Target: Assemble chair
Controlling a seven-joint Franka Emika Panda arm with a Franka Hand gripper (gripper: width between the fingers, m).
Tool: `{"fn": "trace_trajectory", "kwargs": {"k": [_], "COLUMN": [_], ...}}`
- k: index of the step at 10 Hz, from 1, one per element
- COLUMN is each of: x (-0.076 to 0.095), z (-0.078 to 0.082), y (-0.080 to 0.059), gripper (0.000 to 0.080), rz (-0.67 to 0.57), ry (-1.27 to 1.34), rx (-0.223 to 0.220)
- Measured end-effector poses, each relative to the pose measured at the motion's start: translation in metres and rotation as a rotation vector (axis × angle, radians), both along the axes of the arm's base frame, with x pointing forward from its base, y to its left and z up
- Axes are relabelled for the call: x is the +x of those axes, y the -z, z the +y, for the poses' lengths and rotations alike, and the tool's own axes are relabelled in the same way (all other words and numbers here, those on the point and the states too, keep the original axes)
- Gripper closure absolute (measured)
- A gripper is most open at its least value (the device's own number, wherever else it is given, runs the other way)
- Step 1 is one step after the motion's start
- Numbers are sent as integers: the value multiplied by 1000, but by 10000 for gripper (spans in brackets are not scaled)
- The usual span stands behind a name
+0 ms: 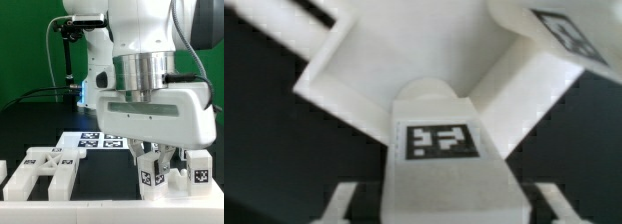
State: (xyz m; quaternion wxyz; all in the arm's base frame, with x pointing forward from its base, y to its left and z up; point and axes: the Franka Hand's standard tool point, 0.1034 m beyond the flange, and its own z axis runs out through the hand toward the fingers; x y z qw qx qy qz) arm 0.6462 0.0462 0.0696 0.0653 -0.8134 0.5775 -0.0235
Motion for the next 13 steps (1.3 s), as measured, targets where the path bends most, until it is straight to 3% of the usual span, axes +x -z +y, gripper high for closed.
{"fn": "trace_trajectory", "kwargs": {"k": [2, 4, 8, 10, 11, 12, 13], "x": [0, -2, -5, -5, -2, -3, -9], "z": [1, 3, 2, 2, 4, 5, 6], "y": [0, 2, 2, 1, -11, -32, -49], "gripper": [512, 512, 512, 227, 227, 160, 152], "rz": [43, 66, 78, 75, 57, 36, 24], "ry": [340, 494, 546, 531, 460, 417, 402], "rx": [49, 65, 58, 57, 61, 74, 87]}}
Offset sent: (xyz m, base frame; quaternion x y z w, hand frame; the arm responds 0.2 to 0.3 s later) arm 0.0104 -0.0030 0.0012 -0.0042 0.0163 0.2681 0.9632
